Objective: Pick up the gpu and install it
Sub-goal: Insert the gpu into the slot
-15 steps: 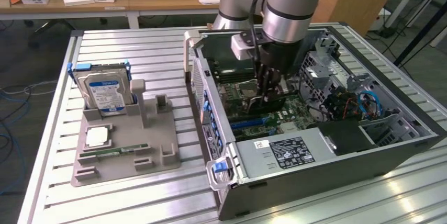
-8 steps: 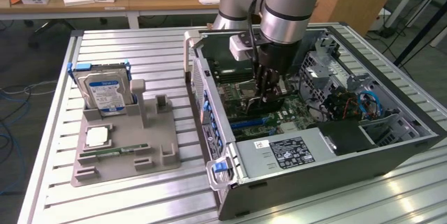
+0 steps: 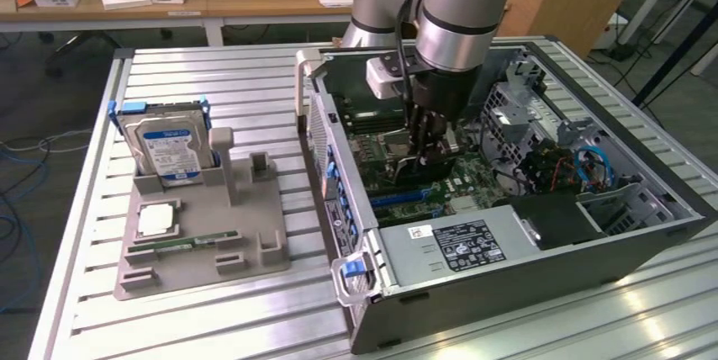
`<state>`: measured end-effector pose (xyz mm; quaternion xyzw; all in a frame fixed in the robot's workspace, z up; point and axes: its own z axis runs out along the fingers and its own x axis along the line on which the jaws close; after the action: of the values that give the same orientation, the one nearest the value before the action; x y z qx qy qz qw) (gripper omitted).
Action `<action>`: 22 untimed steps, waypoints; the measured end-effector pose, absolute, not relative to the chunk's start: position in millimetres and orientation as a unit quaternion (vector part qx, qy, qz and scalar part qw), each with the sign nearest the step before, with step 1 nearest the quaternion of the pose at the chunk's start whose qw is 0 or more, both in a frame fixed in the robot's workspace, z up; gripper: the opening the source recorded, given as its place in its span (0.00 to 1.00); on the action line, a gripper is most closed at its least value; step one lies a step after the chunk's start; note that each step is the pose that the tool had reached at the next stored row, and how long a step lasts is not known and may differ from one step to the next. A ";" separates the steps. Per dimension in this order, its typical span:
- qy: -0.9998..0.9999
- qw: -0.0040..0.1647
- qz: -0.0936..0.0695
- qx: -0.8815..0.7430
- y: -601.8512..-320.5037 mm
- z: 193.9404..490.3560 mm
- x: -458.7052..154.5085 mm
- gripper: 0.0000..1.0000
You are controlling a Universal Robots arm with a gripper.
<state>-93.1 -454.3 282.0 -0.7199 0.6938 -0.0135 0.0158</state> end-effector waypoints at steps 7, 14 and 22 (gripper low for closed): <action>0.693 0.016 -0.013 -0.720 -454.3 279.9 -93.2 0.26; 0.693 0.016 -0.013 -0.721 -454.3 276.8 -93.2 0.26; 0.693 0.017 -0.013 -0.721 -454.3 275.5 -93.2 0.26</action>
<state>-93.2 -454.3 275.5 -0.7211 0.6925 -0.0131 0.0166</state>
